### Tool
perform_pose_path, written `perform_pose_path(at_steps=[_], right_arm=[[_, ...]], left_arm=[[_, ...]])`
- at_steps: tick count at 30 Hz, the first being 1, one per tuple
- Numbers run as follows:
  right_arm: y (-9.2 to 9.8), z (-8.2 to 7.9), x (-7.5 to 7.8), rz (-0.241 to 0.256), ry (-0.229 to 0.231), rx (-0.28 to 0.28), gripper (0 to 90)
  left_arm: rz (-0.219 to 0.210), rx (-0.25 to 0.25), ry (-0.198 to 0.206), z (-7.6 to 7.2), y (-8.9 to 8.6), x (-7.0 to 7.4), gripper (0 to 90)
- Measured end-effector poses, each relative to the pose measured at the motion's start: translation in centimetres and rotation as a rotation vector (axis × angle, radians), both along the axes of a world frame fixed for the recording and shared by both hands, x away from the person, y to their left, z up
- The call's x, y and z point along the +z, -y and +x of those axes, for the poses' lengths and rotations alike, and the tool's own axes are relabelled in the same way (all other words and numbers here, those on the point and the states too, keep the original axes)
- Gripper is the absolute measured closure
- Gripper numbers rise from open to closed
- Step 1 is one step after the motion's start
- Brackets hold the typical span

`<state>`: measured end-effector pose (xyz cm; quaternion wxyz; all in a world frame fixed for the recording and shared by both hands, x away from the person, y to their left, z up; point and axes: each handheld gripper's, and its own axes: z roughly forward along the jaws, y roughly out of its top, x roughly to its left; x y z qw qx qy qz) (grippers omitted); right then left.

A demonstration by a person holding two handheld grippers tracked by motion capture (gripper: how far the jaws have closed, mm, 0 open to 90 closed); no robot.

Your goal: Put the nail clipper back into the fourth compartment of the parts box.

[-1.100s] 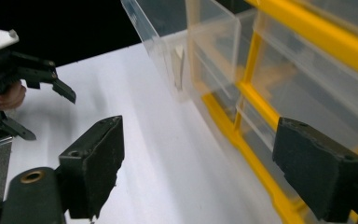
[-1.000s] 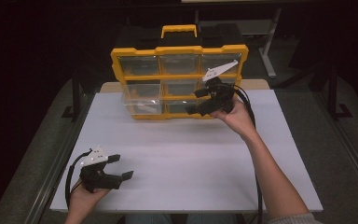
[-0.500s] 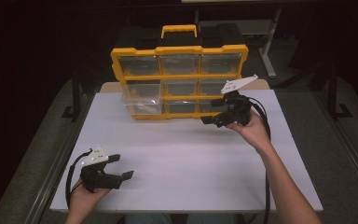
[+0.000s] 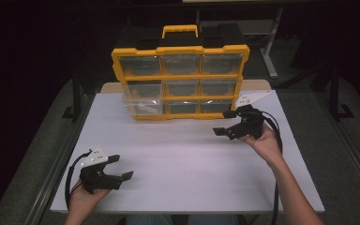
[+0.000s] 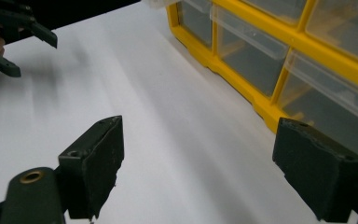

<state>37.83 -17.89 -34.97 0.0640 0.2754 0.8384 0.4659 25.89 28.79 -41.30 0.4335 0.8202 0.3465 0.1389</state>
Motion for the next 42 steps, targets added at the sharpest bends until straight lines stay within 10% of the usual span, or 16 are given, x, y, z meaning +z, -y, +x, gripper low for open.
perform_pose_path(at_steps=[42], right_arm=[[5.5,-5.1,-5.0,-0.011,-0.003,-0.114,15.5]], left_arm=[[-0.007,0.011,-0.004,-0.1,-0.5,0.1,16.4]])
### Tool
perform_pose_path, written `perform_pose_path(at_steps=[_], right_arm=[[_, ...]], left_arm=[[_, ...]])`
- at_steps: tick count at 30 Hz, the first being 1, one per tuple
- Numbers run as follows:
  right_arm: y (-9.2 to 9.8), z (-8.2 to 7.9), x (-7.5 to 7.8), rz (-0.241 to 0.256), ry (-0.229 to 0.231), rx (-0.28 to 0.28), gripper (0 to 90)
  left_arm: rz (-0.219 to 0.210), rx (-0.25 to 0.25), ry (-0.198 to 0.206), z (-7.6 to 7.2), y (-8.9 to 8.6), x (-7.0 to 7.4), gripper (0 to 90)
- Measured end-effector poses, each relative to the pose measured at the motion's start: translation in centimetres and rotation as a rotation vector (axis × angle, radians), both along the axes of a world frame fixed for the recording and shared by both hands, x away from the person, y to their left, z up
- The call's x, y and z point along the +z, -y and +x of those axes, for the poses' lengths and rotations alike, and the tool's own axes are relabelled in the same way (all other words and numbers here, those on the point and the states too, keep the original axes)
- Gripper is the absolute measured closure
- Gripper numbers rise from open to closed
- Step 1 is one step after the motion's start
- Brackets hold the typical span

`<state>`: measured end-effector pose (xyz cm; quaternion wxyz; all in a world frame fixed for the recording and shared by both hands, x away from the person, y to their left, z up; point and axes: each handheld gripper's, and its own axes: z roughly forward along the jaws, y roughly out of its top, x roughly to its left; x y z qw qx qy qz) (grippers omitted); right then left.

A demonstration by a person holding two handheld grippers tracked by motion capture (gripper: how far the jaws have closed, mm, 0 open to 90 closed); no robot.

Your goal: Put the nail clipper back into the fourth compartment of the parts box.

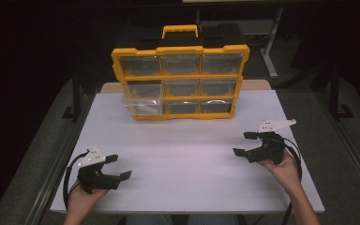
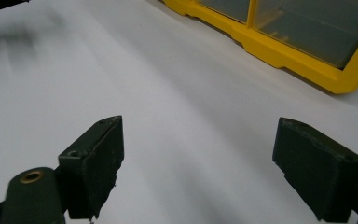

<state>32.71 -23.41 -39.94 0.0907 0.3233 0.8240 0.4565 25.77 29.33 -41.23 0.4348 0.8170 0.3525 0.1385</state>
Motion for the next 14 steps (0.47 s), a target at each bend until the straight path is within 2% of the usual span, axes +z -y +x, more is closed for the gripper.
perform_pose_path(at_steps=[14], right_arm=[[0.9,-0.7,-1.3,0.012,-0.016,-0.022,15.5]], left_arm=[[-0.002,-0.002,0.001,0.1,0.0,-0.1,16.4]])
